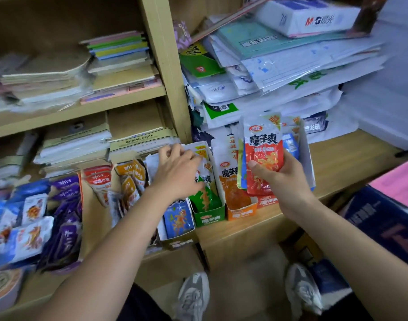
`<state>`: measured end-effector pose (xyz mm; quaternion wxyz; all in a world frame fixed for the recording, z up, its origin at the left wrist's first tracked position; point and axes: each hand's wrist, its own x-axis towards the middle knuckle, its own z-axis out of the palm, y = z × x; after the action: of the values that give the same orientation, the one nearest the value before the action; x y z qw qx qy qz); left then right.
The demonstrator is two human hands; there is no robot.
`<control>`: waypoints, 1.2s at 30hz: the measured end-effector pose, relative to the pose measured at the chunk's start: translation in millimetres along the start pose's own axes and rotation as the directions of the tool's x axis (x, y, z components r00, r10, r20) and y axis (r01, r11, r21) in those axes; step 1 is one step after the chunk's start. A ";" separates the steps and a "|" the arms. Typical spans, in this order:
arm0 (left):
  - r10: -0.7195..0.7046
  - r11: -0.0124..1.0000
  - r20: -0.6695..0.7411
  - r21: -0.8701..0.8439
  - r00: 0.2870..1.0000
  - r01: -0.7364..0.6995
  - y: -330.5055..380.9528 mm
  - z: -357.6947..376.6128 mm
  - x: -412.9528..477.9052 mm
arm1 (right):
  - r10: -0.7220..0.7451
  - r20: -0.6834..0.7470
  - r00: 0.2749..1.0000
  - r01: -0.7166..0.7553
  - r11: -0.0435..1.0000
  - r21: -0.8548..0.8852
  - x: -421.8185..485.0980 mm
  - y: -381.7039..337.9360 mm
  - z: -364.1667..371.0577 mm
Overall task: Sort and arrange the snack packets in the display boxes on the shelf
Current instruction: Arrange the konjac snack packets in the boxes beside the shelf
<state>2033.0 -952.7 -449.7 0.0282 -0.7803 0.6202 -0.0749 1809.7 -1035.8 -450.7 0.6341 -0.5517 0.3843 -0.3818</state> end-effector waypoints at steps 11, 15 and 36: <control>-0.181 0.892 -0.182 -0.444 0.966 0.084 -4.6 -3.5 -6.5 | -0.006 0.025 1.000 0.006 1.000 0.004 0.2 2.9 0.2; -0.051 0.893 -0.338 -0.437 0.940 -0.109 -18.2 -26.6 -24.9 | -0.008 0.031 0.999 0.008 1.000 0.003 0.5 1.5 1.0; -0.418 0.610 -0.424 -0.786 0.803 -0.098 -32.3 -25.1 -44.4 | -0.003 0.097 0.995 0.005 1.000 -0.019 -3.9 2.1 6.6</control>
<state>2050.6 -900.9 -424.1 -0.5053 -0.7084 0.4917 -0.0318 1814.3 -1029.3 -451.9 0.6459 -0.5765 0.3558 -0.3520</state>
